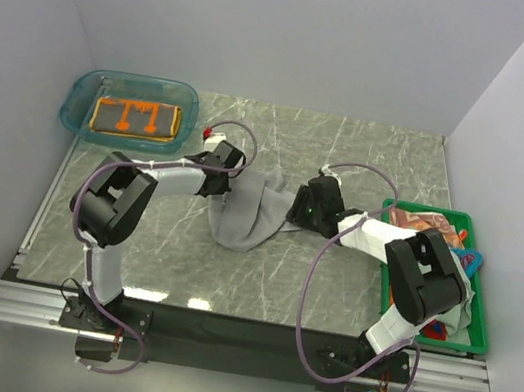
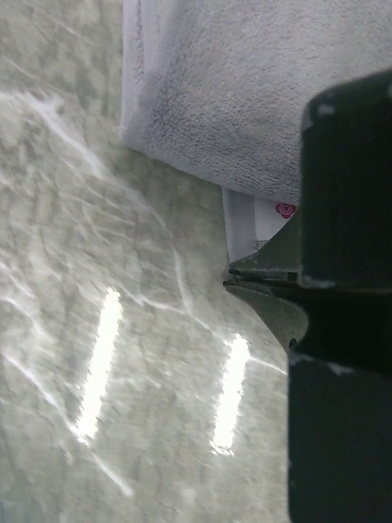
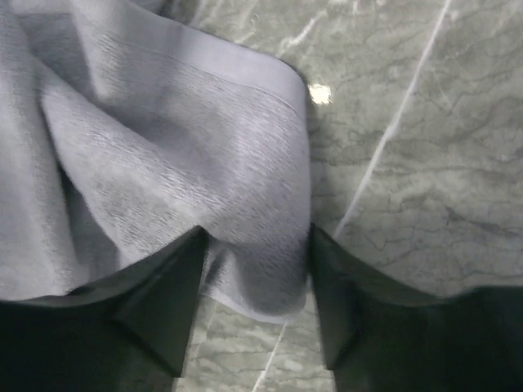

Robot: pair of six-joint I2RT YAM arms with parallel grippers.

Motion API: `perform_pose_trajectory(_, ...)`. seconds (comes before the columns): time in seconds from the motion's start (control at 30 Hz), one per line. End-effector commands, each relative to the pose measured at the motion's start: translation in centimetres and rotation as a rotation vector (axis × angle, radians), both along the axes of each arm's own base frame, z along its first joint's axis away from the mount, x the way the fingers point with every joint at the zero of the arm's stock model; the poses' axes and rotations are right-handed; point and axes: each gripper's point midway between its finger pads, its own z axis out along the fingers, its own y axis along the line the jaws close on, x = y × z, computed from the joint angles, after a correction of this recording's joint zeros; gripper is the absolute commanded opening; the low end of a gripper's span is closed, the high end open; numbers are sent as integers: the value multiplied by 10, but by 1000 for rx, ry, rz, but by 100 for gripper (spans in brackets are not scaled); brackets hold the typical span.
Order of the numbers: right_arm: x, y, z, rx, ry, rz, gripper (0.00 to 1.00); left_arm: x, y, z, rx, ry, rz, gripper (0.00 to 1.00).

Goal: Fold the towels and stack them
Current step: Flatten out the crumpled towel

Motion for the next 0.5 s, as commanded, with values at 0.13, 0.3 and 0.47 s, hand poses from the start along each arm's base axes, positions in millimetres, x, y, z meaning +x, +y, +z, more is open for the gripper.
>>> perform_pose_trajectory(0.13,9,-21,15,-66,-24,-85,8,-69,47,-36,135,190,78,1)
perform_pose_trajectory(0.3,10,-62,52,-188,-94,-188,0,-70,67,-16,136,160,144,1)
perform_pose_trajectory(0.47,-16,-100,84,-288,-121,-263,0,-74,92,6,132,111,244,1)
